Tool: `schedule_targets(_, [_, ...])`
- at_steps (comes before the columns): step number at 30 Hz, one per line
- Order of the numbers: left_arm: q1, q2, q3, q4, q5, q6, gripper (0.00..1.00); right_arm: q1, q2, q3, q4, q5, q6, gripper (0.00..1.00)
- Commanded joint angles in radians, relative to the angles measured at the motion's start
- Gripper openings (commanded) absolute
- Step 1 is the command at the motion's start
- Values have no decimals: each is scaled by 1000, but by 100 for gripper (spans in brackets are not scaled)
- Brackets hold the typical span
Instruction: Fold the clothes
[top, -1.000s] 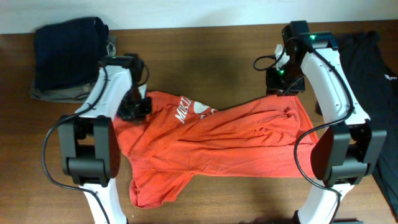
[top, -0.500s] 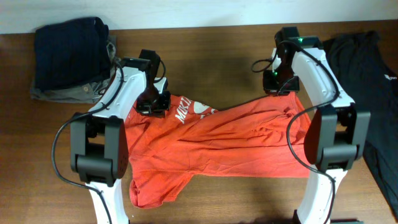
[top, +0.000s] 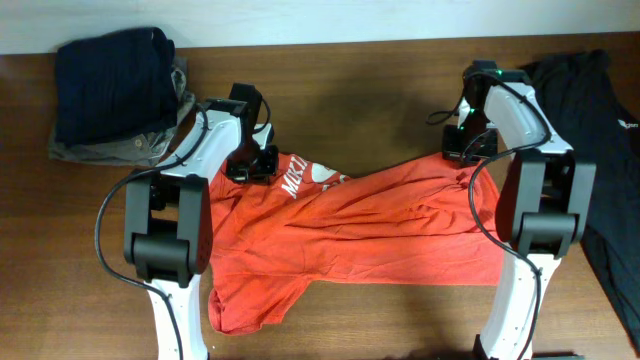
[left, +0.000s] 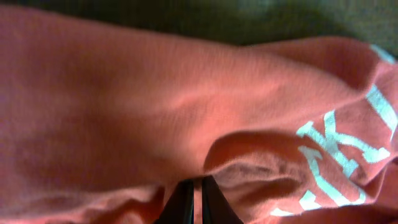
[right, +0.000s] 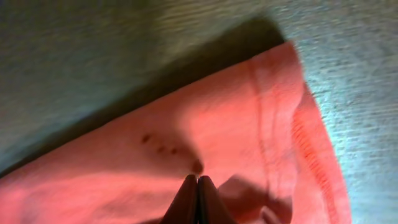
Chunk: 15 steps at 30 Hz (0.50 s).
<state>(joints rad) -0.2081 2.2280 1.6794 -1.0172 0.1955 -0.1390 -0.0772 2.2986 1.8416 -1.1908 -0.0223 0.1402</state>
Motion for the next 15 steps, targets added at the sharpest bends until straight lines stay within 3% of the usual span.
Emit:
schedule_targets(1, [12, 47, 10, 13, 13, -2, 7, -8, 36, -9, 13, 16, 11, 4])
schedule_targets(15, [146, 122, 10, 132, -62, 21, 7, -49, 166, -9, 151, 80, 18, 4])
